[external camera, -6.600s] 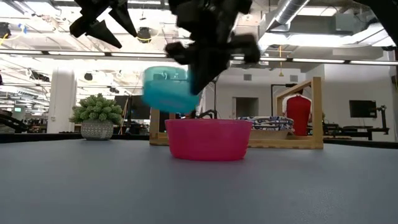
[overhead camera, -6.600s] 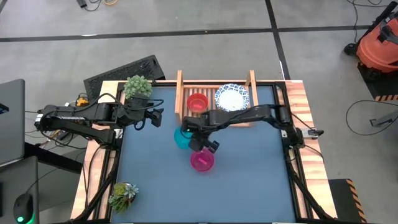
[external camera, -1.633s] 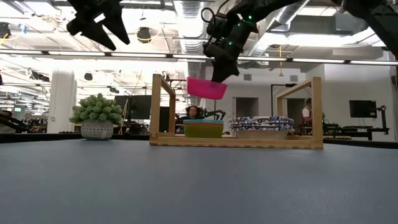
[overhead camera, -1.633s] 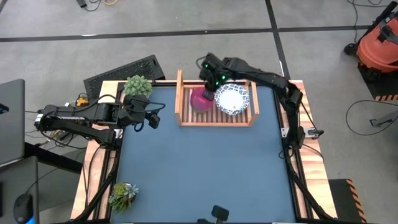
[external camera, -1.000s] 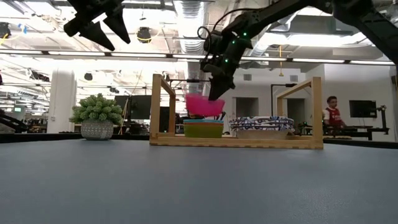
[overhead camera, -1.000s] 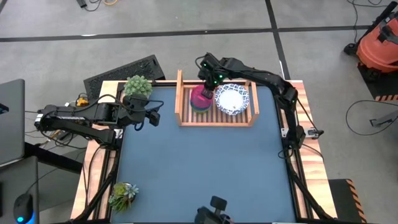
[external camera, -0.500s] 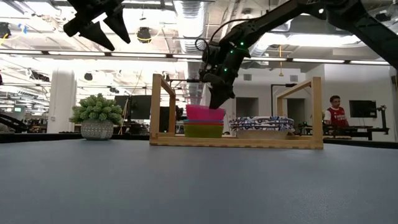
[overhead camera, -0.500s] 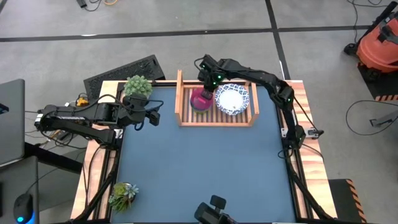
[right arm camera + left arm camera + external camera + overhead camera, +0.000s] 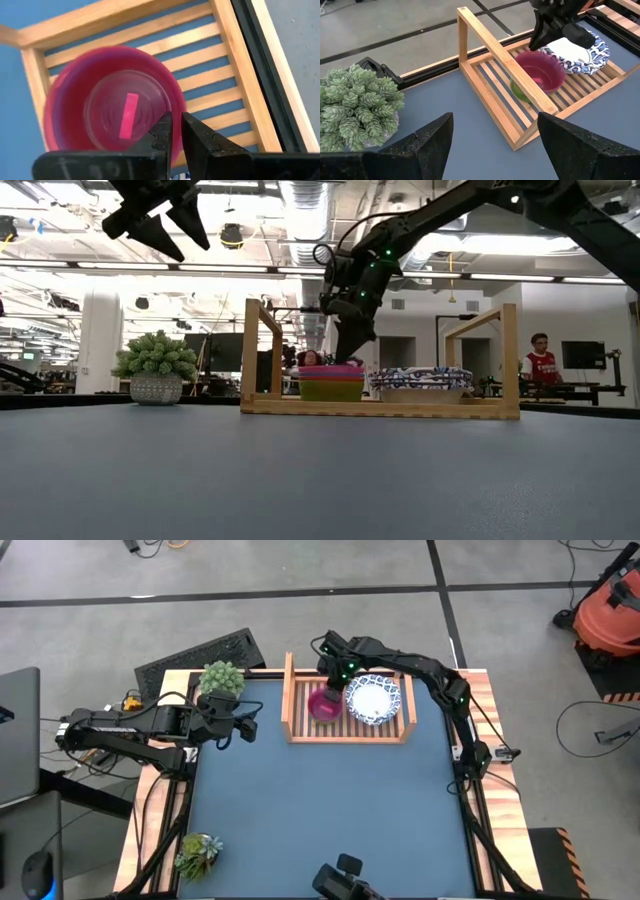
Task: Place and stack bowls onto a shelf
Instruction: Stack the pink bowl on top of the blue bowl on the shelf, then return to Home Position
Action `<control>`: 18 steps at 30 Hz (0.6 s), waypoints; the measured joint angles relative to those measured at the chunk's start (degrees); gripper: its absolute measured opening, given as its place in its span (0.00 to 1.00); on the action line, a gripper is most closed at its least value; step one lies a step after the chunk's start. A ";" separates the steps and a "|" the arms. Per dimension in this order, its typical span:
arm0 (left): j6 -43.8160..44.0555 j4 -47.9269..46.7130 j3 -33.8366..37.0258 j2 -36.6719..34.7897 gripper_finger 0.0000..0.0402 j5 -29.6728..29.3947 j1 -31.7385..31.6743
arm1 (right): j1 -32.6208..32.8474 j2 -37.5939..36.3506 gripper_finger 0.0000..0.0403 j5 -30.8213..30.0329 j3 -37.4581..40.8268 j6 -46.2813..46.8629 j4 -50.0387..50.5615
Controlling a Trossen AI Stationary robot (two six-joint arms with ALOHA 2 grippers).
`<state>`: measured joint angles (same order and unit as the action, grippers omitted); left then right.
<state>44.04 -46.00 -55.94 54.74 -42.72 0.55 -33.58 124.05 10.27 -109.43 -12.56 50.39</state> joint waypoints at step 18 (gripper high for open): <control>-9.53 9.65 -0.01 -0.47 0.68 5.49 0.01 | 0.55 -4.12 0.17 13.67 -24.21 3.40 18.34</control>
<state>34.50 -36.35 -55.95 54.27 -37.23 0.56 -33.03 119.93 23.94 -133.64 -9.17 68.73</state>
